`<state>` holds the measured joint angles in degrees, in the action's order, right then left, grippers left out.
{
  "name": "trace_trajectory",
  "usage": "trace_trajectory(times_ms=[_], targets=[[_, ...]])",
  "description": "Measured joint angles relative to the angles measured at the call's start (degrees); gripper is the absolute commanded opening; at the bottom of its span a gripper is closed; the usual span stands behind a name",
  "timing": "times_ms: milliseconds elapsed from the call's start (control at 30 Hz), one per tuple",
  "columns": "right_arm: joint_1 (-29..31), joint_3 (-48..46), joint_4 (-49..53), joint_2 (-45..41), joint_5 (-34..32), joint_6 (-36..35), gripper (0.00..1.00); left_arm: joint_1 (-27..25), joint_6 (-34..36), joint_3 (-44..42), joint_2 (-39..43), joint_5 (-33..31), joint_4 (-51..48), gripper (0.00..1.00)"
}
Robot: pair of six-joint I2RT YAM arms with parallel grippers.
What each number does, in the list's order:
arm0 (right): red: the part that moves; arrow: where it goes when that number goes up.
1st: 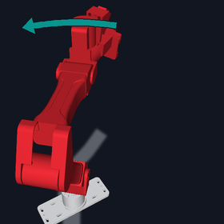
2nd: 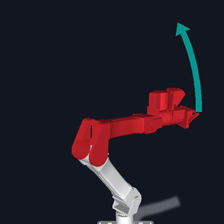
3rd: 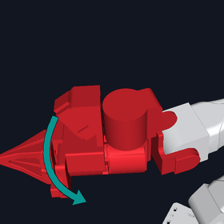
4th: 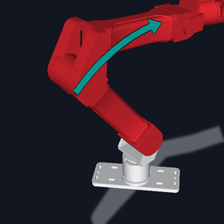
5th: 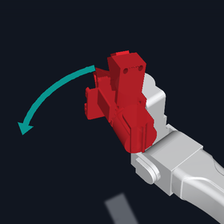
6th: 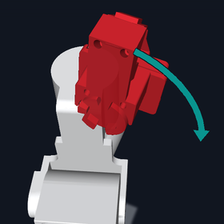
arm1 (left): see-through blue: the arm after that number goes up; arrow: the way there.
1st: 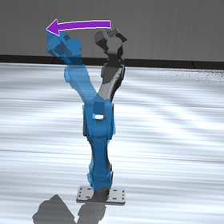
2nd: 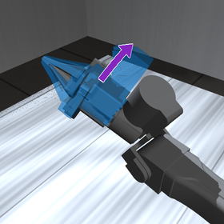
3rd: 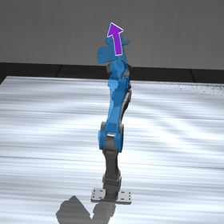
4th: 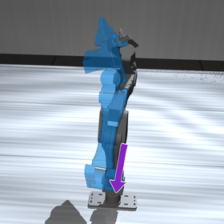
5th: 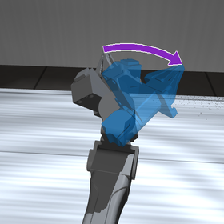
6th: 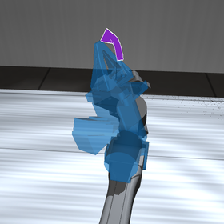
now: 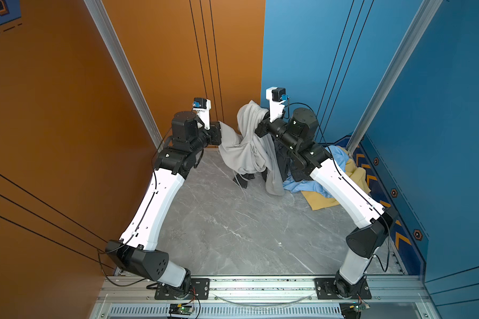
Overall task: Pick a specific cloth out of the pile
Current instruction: 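Carry the light grey garment with both grippers toward the empty floor corner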
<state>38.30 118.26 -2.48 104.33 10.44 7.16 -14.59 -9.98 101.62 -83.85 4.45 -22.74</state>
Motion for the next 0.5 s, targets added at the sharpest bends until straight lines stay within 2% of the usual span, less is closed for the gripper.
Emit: trace_trajectory(times_ms=[267,500], targets=[[12.41,22.56,1.77,16.09,1.31,4.09,0.0,4.98,-0.59,-3.76,10.67,-5.86,-3.32,0.0],[18.01,25.66,-2.84,27.82,1.84,9.33,0.0,9.38,-0.59,-9.97,18.71,-12.24,-10.23,0.0]])
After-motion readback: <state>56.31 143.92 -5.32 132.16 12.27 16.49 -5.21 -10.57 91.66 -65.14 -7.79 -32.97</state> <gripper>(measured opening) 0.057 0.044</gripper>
